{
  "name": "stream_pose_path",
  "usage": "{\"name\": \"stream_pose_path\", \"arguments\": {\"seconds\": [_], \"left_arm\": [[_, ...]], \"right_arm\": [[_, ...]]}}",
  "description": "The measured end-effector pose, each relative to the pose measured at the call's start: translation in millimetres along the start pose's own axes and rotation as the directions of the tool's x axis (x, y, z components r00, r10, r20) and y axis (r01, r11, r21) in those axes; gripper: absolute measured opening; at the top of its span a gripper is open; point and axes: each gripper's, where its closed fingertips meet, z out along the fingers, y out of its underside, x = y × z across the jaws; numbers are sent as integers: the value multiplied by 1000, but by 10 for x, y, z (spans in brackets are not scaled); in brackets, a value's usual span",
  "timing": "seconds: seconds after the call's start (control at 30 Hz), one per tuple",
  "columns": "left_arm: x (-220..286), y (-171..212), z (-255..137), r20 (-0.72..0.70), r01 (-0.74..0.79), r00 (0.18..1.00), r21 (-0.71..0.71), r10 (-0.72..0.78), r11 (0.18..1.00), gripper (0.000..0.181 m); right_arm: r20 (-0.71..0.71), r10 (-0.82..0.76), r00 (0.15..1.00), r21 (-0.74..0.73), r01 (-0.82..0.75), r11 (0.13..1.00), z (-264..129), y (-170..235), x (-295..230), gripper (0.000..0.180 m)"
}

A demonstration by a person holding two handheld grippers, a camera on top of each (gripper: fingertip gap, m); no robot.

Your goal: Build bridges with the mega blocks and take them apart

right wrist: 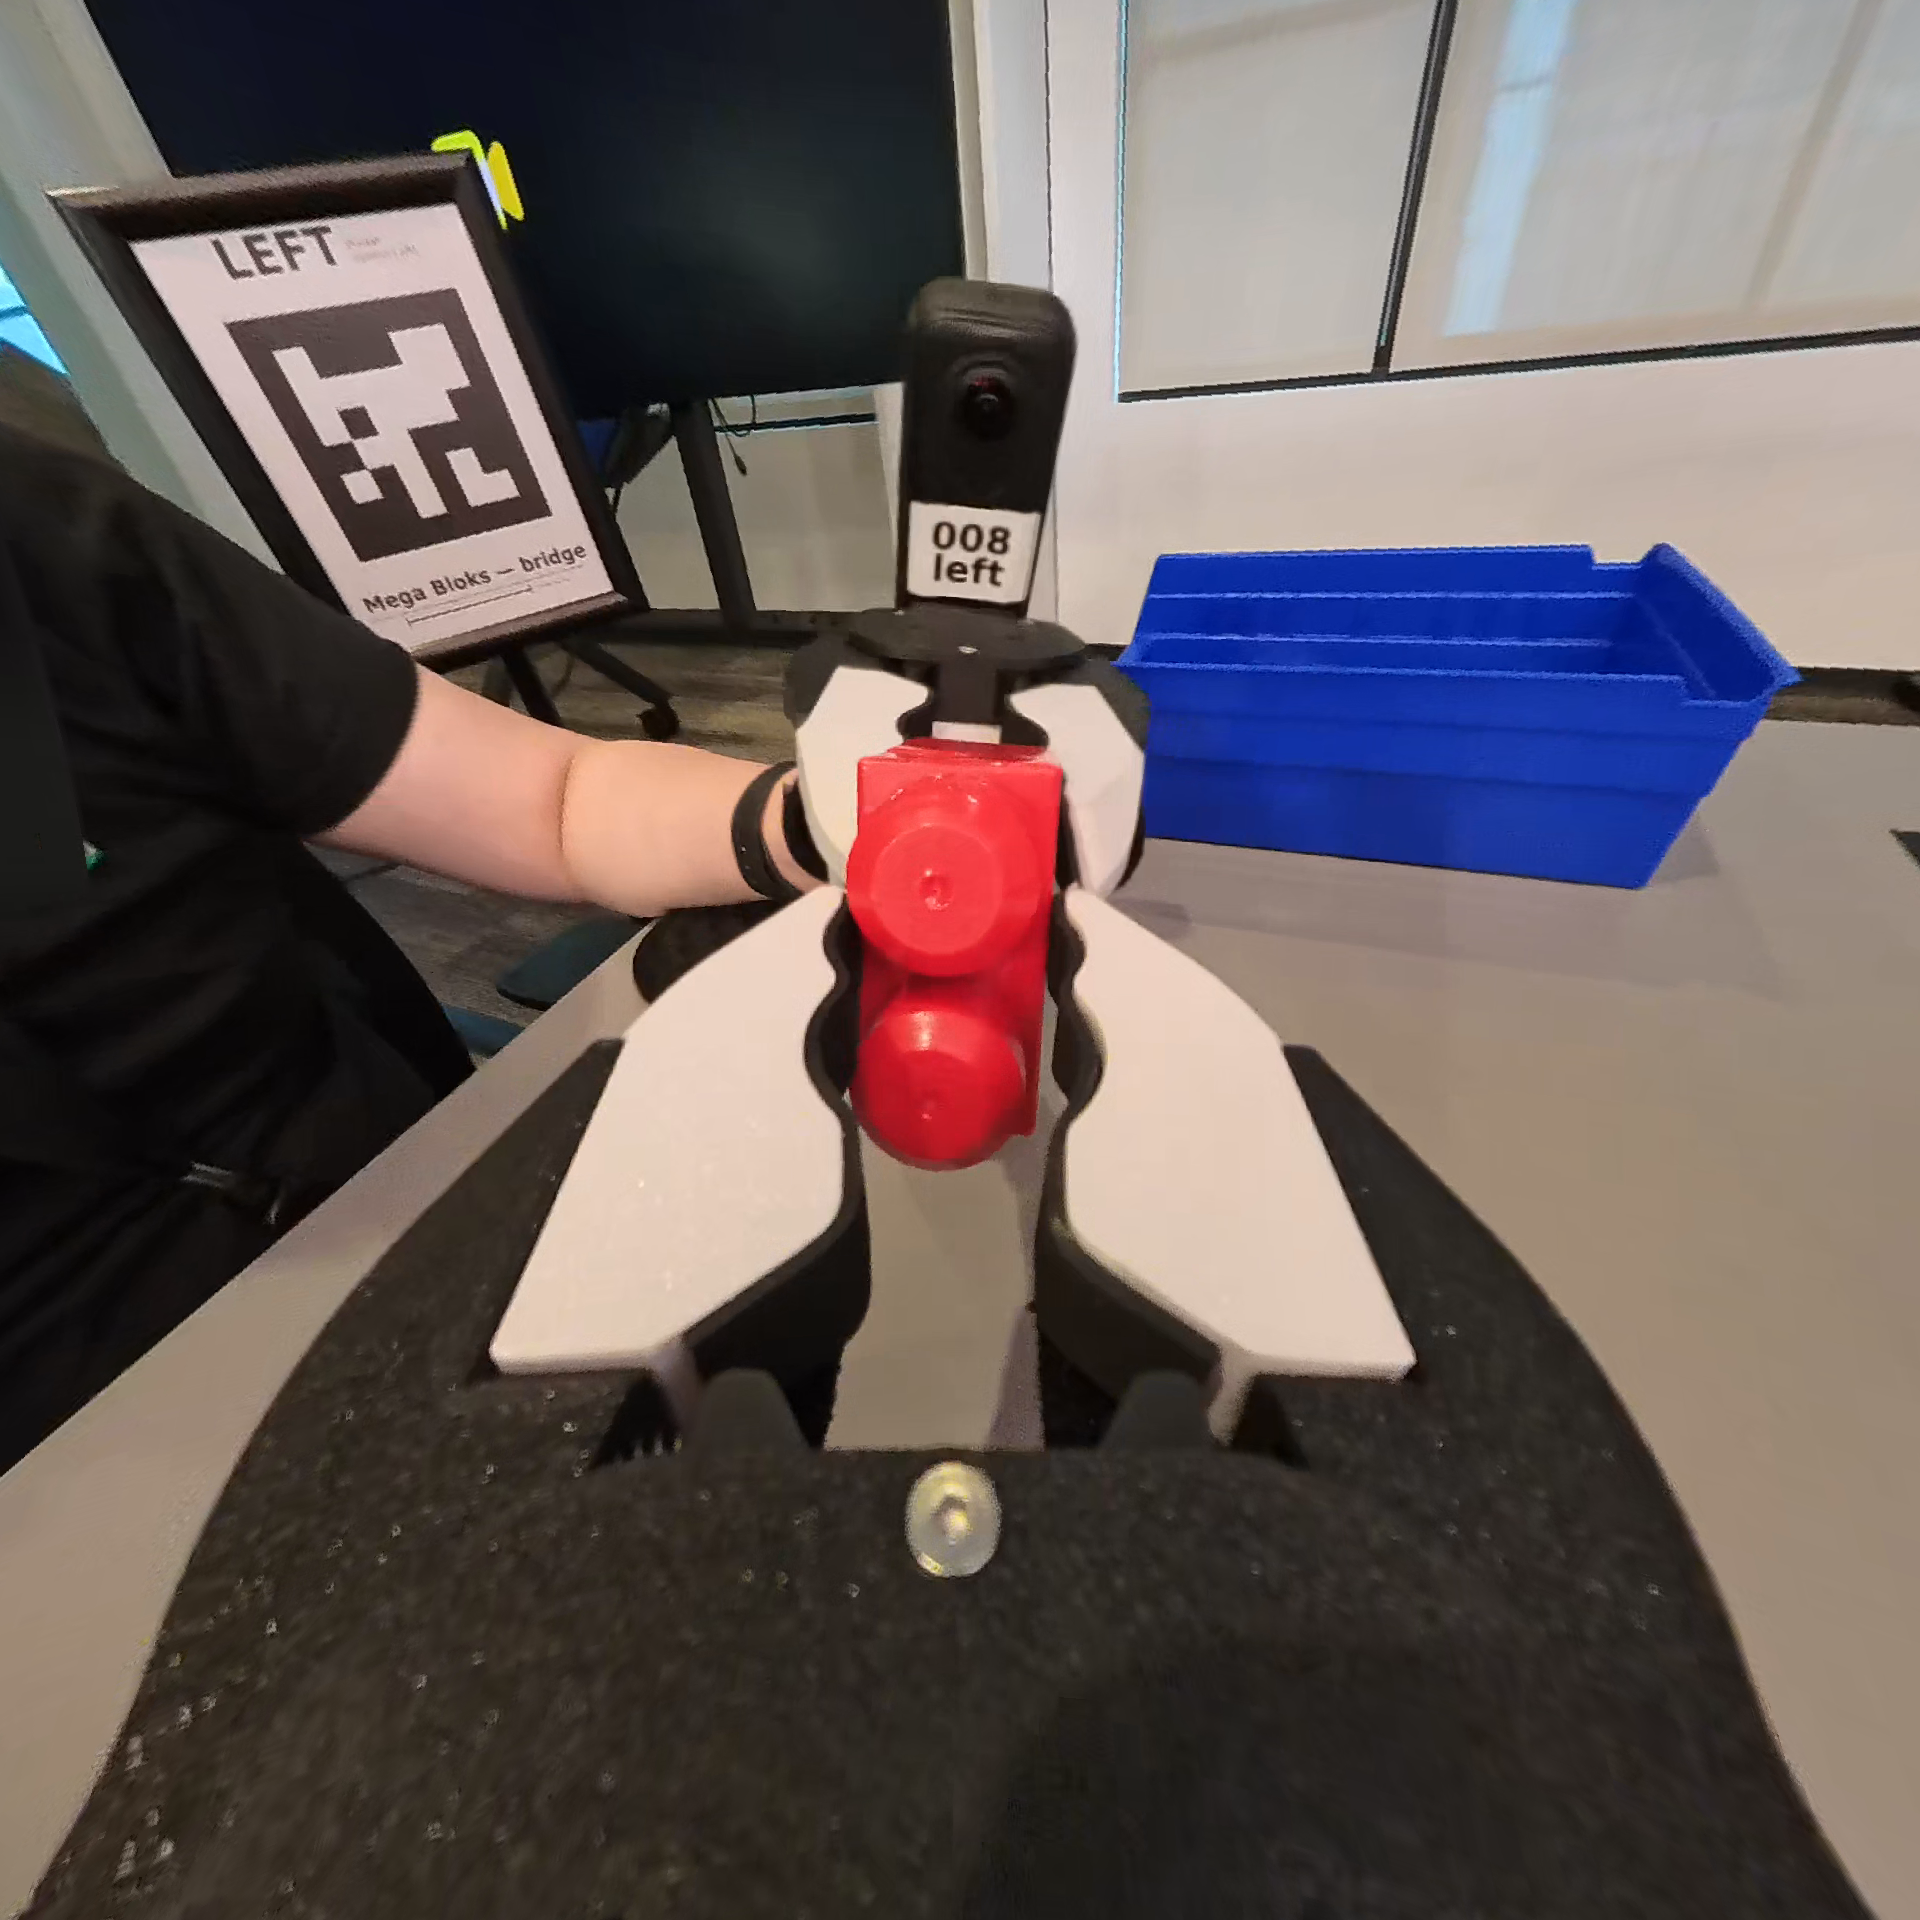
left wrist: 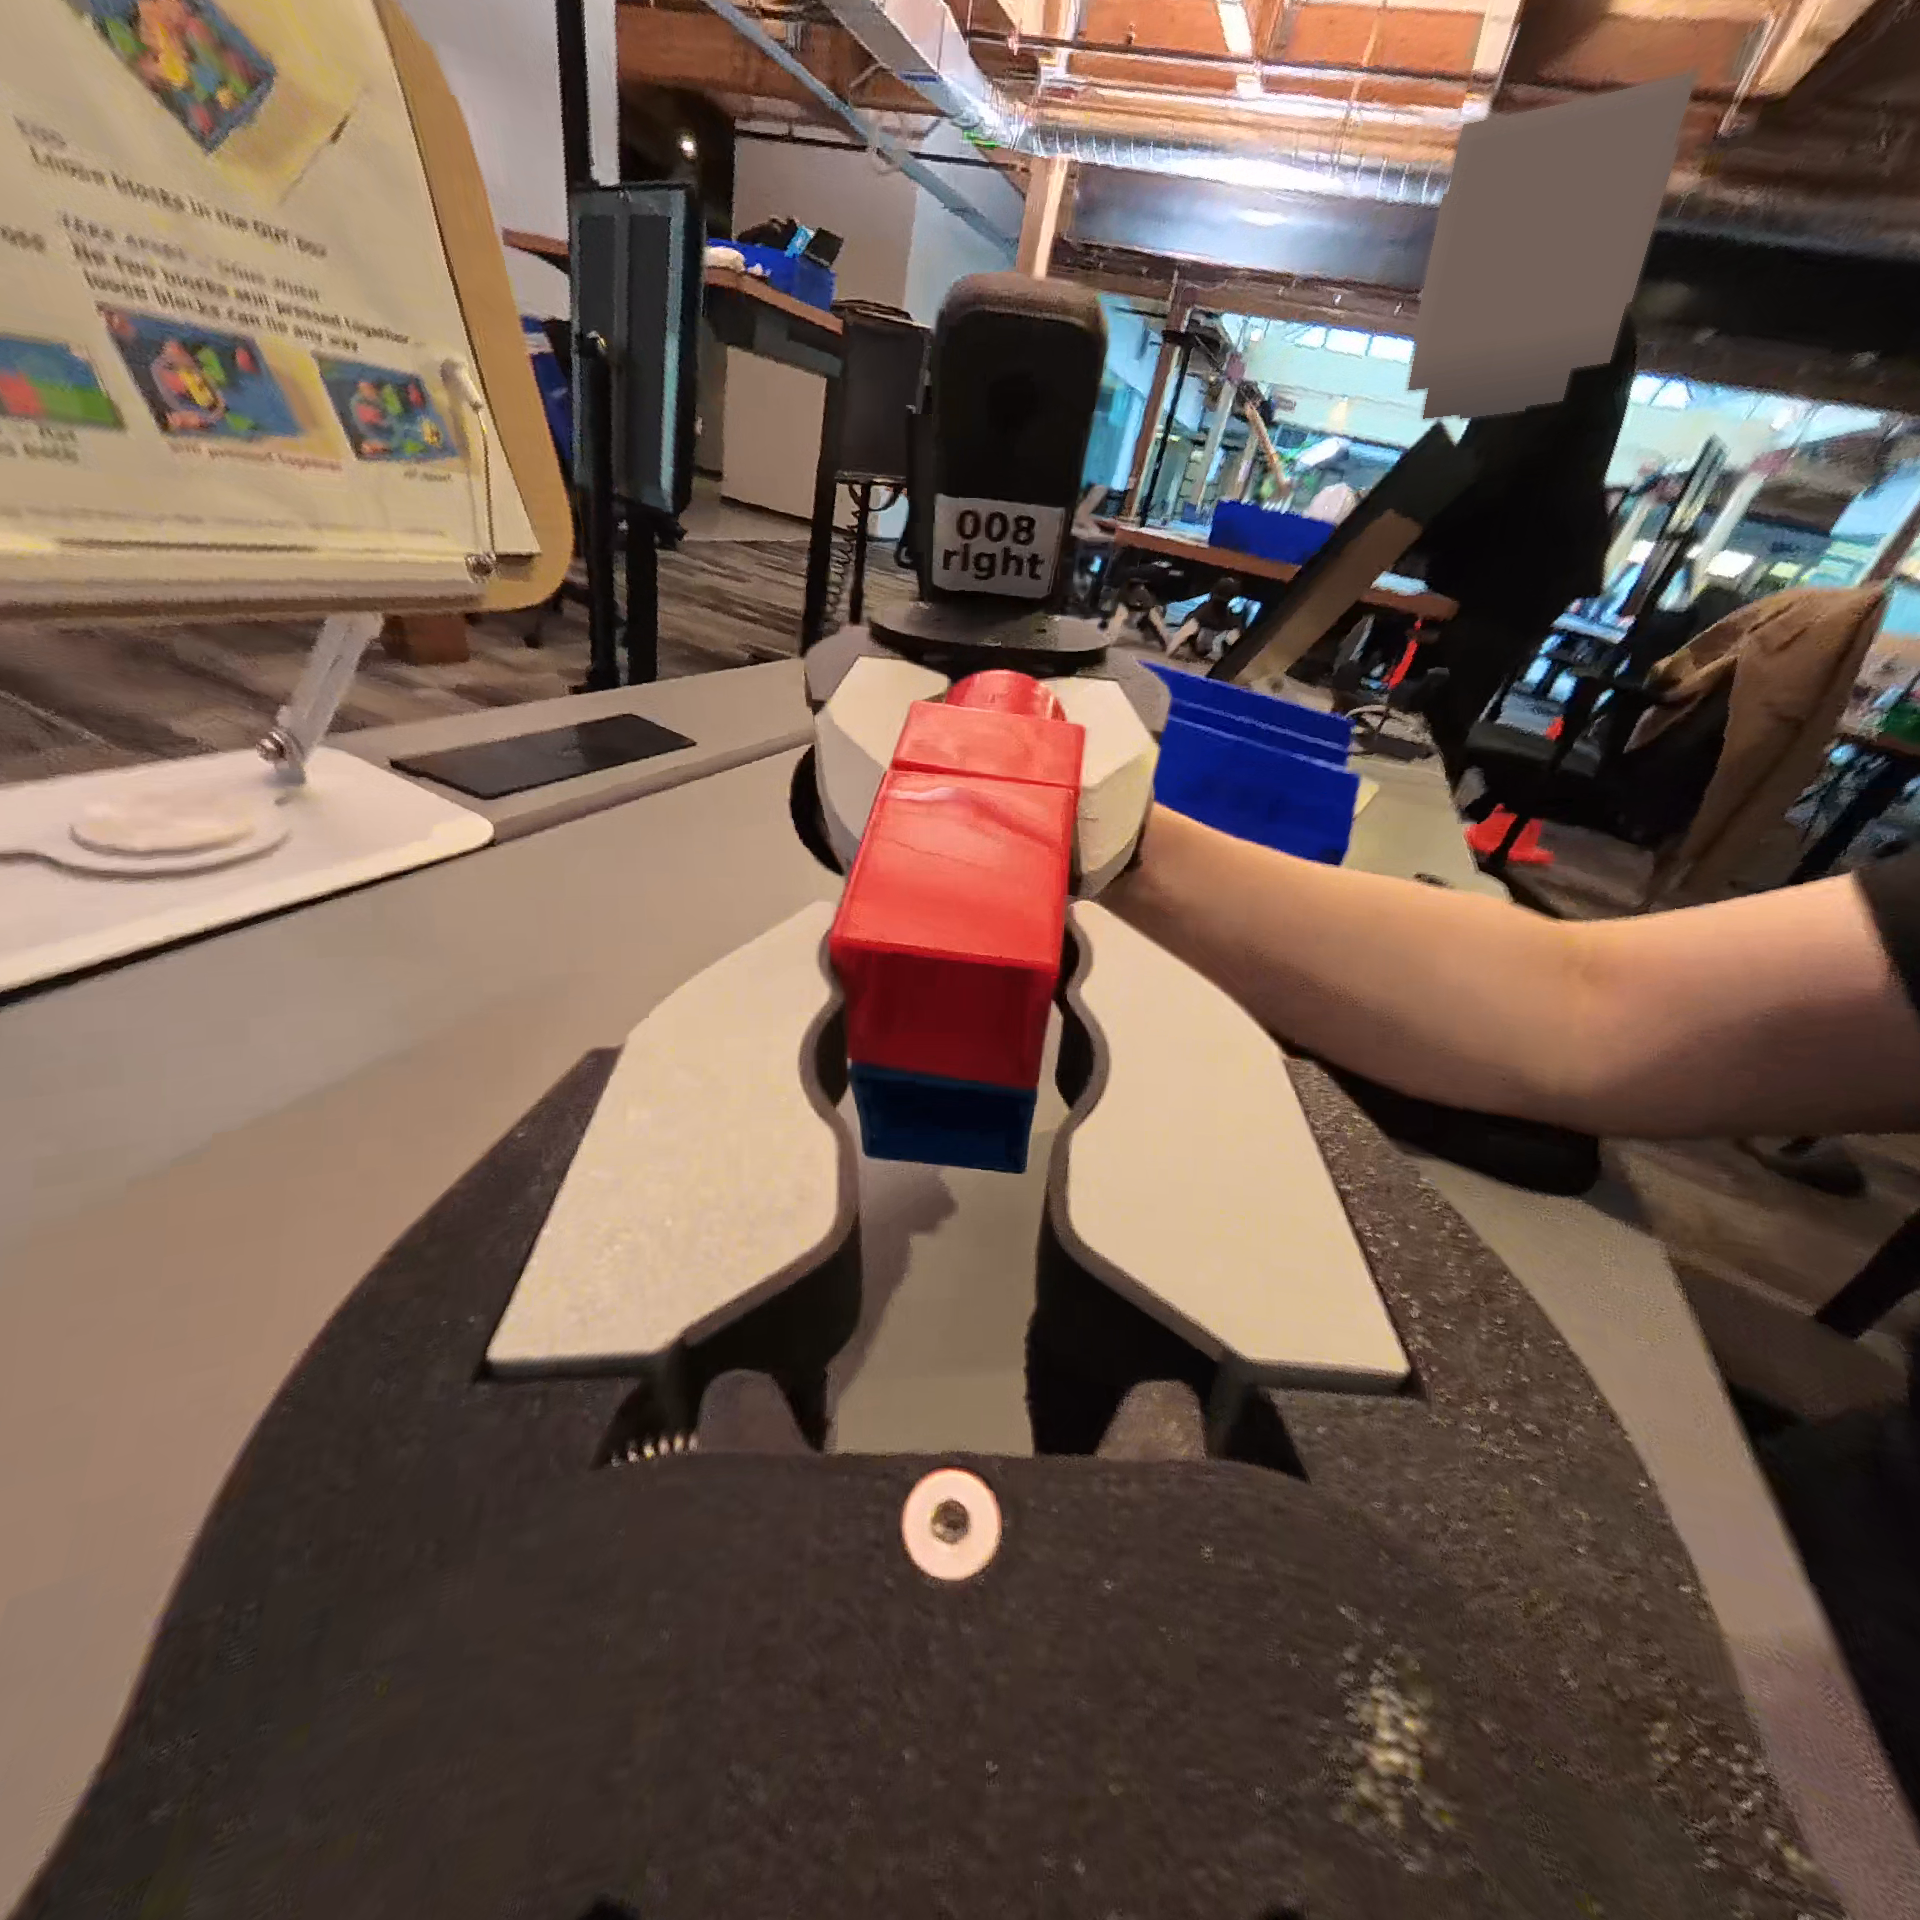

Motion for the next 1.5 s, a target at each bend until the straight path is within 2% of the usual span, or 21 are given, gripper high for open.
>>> {"name": "stream_pose_path", "arguments": {"seconds": [0.1,0.27,0.43,0.9,1.0,1.1,1.17,1.27,1.4,1.47,1.5], "left_arm": [[39,-65,-25,26,-51,998,26,50,998,36],[10,-96,-105,93,-135,987,29,132,990,35],[23,-80,-134,66,-101,993,32,98,994,35],[83,40,-68,37,-108,993,-31,109,994,35],[72,25,-74,35,-95,995,-21,96,995,35],[43,-111,-88,21,-30,999,50,29,998,36],[-23,-163,-106,27,36,999,79,-38,996,68],[-66,-85,-137,2,102,995,80,-103,992,67],[-51,-35,-69,-48,179,983,70,-176,981,63],[-84,63,-27,-20,175,984,14,-175,984,48],[-43,79,-24,-48,177,983,-3,-177,984,36]], "right_arm": [[6,-10,1000,31,10,999,13,-65,-29,34],[-109,-77,991,36,82,996,19,-218,22,36],[-127,-98,987,1,99,995,93,-218,-1,33],[-48,-6,999,-50,4,999,48,-106,-63,33],[-53,-7,999,-39,5,999,56,-119,-54,33],[-75,9,997,5,-9,1000,67,-210,1,32],[-131,31,991,56,-24,998,35,-276,96,33],[-116,145,983,167,-125,978,-88,-390,166,33],[-97,216,972,137,-202,970,-44,-280,205,33],[-63,235,970,153,-223,963,25,-287,178,32],[-71,241,968,149,-229,962,50,-270,196,33]]}}
